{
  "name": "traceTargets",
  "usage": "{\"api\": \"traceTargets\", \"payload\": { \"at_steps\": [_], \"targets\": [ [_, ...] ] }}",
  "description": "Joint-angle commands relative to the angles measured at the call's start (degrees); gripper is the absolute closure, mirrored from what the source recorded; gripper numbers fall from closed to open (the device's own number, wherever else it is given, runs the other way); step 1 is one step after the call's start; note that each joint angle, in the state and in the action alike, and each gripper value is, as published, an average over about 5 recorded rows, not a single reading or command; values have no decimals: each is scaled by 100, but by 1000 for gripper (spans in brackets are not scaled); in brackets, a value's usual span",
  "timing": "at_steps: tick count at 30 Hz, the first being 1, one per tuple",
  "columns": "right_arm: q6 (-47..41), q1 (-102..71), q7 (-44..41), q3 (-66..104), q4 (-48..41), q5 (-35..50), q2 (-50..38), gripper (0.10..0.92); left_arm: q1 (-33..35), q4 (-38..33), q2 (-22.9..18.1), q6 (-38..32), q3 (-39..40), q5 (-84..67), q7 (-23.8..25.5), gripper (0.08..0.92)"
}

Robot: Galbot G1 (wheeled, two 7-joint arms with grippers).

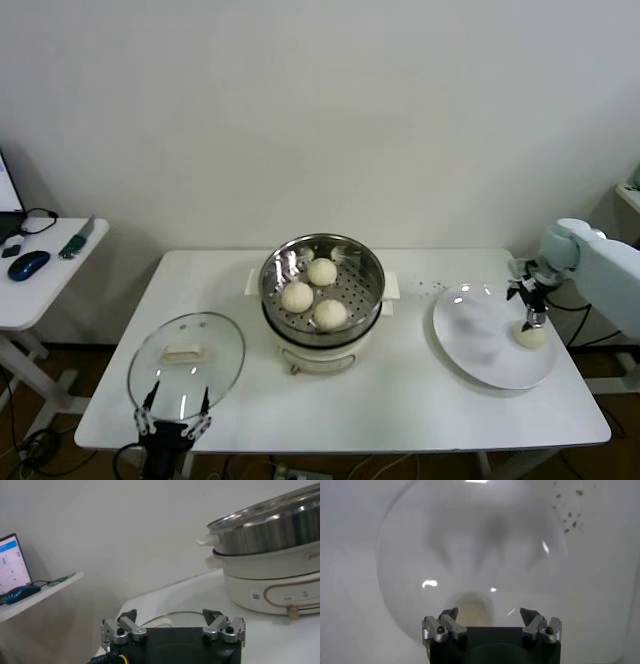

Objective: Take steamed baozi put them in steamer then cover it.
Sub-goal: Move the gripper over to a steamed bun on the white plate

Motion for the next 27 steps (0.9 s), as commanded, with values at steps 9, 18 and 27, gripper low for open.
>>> {"api": "traceTargets", "payload": {
  "at_steps": [9,18,27],
  "targets": [
    [325,-801,-47,923,-1070,-745,262,203,-27,73,-24,36,23,56,-16,177],
    [373,-799,-25,1026,-1327,-844,514,203,1,89,-40,24,31,92,-24,177],
    [365,-684,-95,982,-1290,-799,526,273,33,69,-46,21,36,134,-36,177]
  ]
}}
